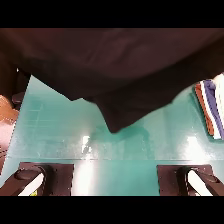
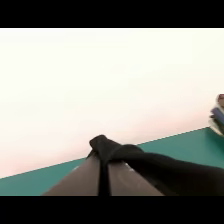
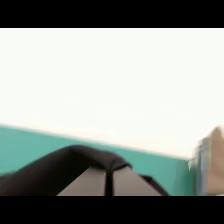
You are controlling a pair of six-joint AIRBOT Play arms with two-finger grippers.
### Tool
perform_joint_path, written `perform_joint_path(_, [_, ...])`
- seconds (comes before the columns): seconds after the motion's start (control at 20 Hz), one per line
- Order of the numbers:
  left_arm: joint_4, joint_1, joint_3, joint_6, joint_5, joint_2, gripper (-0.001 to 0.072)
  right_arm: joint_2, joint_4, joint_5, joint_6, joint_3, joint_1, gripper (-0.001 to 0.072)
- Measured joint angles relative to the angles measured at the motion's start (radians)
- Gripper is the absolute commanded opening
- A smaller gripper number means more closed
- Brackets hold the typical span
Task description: Fold the shirts.
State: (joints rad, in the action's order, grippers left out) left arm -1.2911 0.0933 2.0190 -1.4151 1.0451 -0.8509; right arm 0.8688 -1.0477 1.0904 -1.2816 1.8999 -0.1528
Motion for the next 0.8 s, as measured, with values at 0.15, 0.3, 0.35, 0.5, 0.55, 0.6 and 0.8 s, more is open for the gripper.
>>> perform_joint_path(0.15, [0.027, 0.000, -0.059, 0.000, 0.045, -0.013, 0.0027, -0.006, 0.001, 0.007, -0.002, 0.000, -0.037, 0.0015])
perform_joint_path(0.3, [0.022, 0.000, -0.240, 0.000, 0.108, -0.045, 0.0027, 0.071, 0.004, 0.090, -0.019, -0.001, 0.009, 0.0015])
perform_joint_path(0.35, [0.017, 0.000, -0.316, 0.000, 0.119, -0.060, 0.0027, 0.111, 0.002, 0.133, -0.024, -0.001, 0.042, 0.0015])
perform_joint_path(0.5, [-0.017, 0.000, -0.581, 0.003, 0.115, -0.116, 0.0027, 0.237, -0.021, 0.286, -0.043, -0.023, 0.175, 0.0015])
perform_joint_path(0.55, [-0.032, 0.000, -0.658, 0.003, 0.100, -0.134, 0.0027, 0.271, -0.043, 0.330, -0.049, -0.053, 0.228, 0.0014])
perform_joint_path(0.6, [-0.056, 0.000, -0.732, 0.003, 0.092, -0.153, 0.0027, 0.294, -0.073, 0.363, -0.055, -0.093, 0.276, 0.0015])
perform_joint_path(0.8, [-0.160, 0.000, -0.895, 0.006, 0.071, -0.197, 0.0027, 0.288, -0.150, 0.427, -0.082, -0.330, 0.455, 0.0016])
